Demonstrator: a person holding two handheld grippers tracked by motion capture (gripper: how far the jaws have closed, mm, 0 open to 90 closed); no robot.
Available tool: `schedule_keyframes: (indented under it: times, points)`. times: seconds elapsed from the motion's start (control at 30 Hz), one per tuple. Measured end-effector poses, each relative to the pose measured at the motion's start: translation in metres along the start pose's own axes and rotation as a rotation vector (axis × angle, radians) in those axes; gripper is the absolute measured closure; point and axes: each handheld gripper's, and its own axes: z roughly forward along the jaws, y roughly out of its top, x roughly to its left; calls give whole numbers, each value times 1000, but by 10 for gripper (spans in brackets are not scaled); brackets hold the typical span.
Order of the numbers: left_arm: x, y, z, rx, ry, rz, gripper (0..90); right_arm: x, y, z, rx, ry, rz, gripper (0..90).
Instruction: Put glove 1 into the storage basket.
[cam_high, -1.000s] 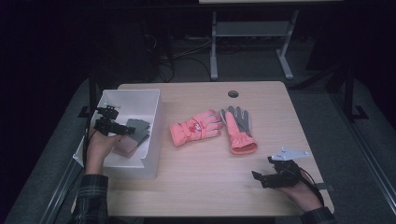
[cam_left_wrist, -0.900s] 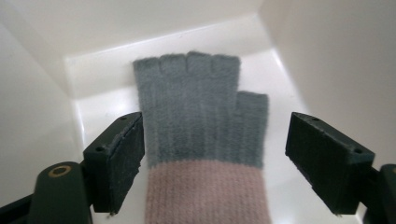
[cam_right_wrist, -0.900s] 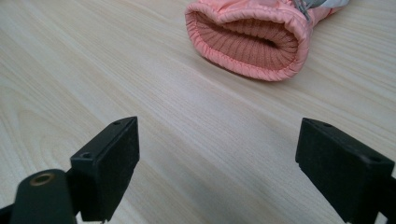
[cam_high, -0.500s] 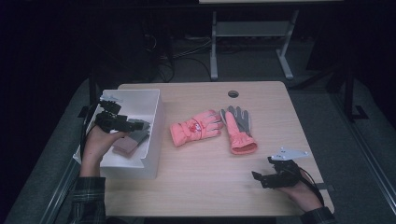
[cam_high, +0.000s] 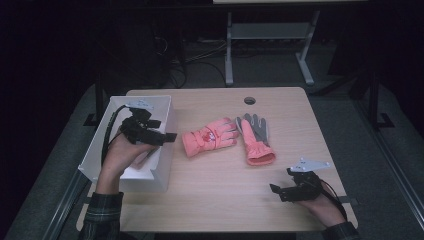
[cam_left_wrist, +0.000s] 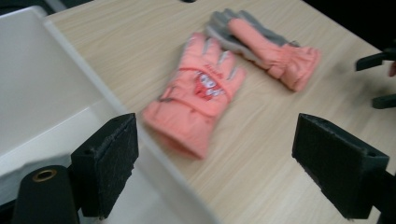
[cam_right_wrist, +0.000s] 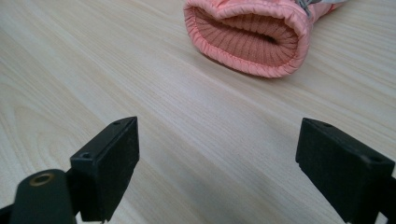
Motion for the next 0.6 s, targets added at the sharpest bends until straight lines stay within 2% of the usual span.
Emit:
schedule_keyframes:
  times: [0.3,0.6]
  points:
    - [-36,7,26,37,-65,69,143,1,1,1,3,-1,-9,133]
    - [-55,6,46,62,-96,93,144,1,1,1,17,-1,0,127]
